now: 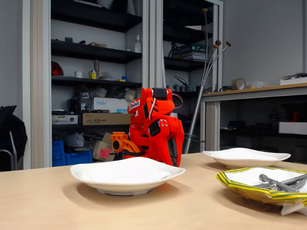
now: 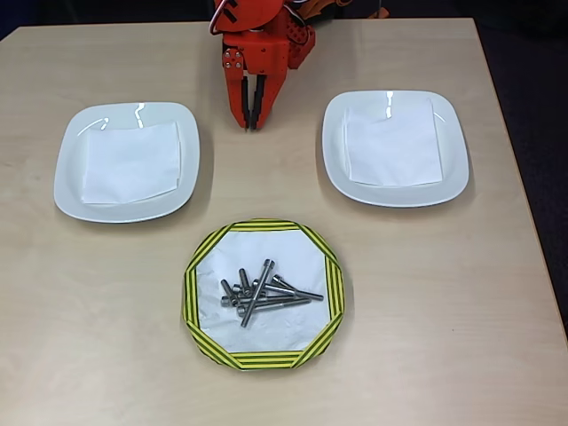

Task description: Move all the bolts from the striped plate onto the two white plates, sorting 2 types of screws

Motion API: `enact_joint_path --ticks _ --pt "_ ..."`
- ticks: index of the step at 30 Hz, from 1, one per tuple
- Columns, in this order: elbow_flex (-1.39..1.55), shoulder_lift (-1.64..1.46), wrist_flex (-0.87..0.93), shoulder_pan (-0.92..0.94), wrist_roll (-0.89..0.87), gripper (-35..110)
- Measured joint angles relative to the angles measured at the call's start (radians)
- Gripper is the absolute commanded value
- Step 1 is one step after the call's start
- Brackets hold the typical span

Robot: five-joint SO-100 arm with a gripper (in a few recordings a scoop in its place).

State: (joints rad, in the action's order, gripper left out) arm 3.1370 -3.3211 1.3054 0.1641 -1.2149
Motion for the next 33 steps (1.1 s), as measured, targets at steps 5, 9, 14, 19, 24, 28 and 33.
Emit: enact_joint_path --ticks 5,9,14,19,24,28,33 --pt "-0.023 0.012 -0.026 -0.006 0.006 0" --pt "-0.169 0.181 -0.064 0.02 0.046 0" --pt "-0.522 0.586 -0.097 -0.002 0.133 6" --pt "-0.825 0.963 -0.256 -0.057 0.218 3" --pt "-1.058 1.261 -0.328 -0.137 0.097 7" --pt "-1.23 1.48 -0.344 -0.189 -0.169 17" --pt "-1.411 1.703 -0.36 -0.232 -0.422 23"
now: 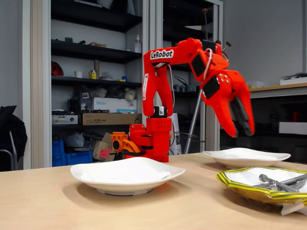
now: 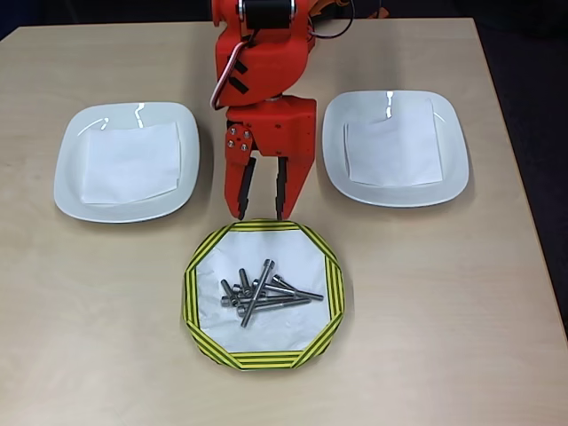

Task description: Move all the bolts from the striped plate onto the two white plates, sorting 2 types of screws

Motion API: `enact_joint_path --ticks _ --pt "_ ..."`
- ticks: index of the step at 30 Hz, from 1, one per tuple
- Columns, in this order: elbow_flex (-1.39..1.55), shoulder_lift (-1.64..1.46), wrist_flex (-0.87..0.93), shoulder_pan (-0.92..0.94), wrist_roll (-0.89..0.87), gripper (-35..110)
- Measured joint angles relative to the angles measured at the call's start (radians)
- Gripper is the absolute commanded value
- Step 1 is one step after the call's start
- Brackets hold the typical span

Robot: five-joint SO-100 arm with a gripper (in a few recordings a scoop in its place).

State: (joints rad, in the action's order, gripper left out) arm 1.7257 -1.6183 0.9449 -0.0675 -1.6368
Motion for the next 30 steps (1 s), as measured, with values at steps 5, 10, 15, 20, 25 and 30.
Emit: enact_joint_path --ticks 5,10,15,20,25,30 --pt "-0.16 0.196 -0.008 -0.006 -0.089 25" --pt "-0.23 0.311 -0.04 -0.018 -0.103 22" --pt "-0.232 0.35 -0.061 -0.012 -0.118 18" --pt "-0.23 0.371 -0.078 -0.017 -0.115 16" --pt "-0.23 0.405 -0.123 -0.012 -0.104 15" --pt "-0.235 0.465 -0.147 -0.005 -0.081 9"
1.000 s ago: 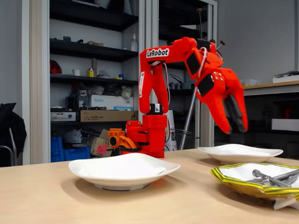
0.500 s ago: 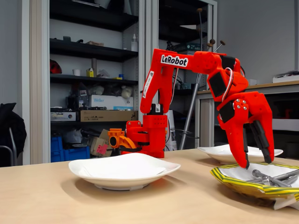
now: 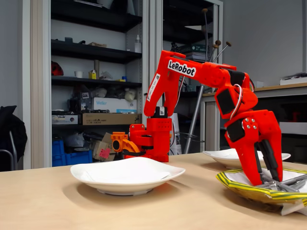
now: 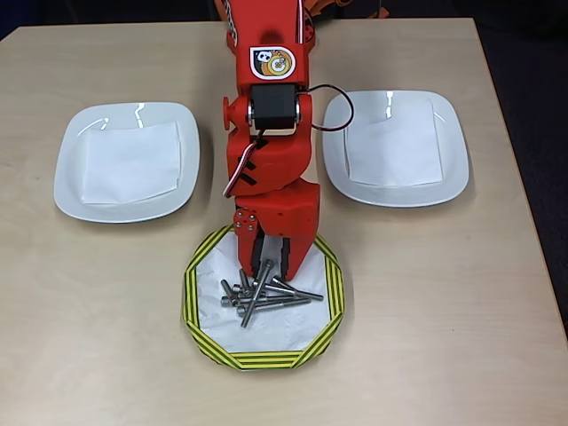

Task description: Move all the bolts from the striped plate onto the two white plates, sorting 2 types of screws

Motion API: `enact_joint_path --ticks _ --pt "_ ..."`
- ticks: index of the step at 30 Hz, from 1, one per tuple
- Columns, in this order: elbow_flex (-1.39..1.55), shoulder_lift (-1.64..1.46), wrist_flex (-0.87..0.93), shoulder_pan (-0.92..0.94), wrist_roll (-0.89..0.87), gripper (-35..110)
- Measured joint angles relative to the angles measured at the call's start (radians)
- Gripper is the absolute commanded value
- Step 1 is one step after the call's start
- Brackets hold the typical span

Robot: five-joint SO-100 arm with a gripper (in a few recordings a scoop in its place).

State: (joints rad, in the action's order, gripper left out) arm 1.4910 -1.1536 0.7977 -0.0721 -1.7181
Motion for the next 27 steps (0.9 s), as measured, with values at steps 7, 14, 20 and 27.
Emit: enact_joint_path --ticks 7,14,20,27 --pt "-0.034 0.035 -0.002 0.008 -0.015 0" --pt "-0.034 0.035 -0.002 0.014 0.026 0" --pt "-0.084 0.038 0.061 0.014 0.066 0" --pt "-0.184 0.038 0.167 0.031 0.13 0"
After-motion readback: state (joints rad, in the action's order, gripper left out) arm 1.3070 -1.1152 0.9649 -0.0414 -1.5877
